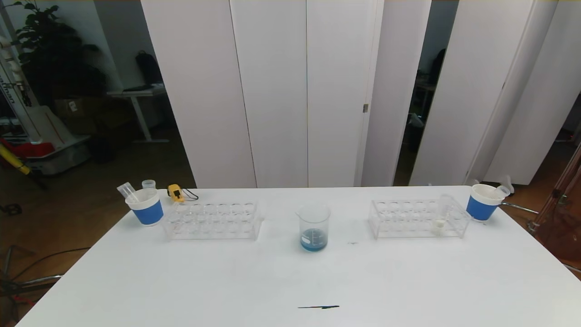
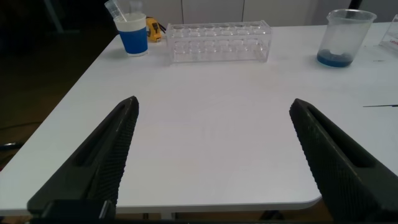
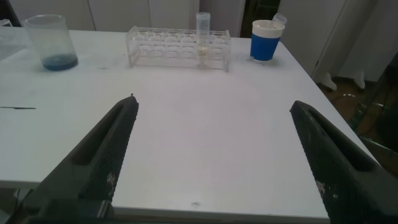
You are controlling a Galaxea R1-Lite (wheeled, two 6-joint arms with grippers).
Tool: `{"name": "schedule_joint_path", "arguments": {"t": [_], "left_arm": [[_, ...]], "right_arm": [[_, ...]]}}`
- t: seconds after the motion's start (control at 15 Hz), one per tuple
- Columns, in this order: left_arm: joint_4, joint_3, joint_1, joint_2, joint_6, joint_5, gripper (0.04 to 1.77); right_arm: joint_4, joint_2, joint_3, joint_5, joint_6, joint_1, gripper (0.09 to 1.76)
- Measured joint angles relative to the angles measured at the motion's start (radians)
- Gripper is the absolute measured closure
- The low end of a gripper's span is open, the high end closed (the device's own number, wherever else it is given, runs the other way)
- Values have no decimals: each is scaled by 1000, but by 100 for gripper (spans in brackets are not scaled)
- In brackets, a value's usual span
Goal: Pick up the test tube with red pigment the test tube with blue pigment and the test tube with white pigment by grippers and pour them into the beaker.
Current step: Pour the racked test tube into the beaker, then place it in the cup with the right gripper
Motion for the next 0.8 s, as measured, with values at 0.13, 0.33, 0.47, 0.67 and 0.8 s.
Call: {"name": "schedule_joint_path", "arguments": {"t": [0.13, 0.33, 0.47, 0.67, 0.8], "left_arm": [[0, 0, 0, 0, 0, 0, 8], [0, 0, 0, 0, 0, 0, 8], [0, 0, 0, 0, 0, 0, 8], [0, 0, 0, 1, 0, 0, 8], [0, 0, 0, 1, 0, 0, 8]], "right_arm": [[0, 0, 0, -2, 2, 0, 10], [9, 0, -8, -7, 3, 0, 10], [60, 6, -58, -10, 4, 0, 10], [134, 51, -211, -16, 9, -1, 10], [142, 113, -304, -23, 11, 0, 10]]}}
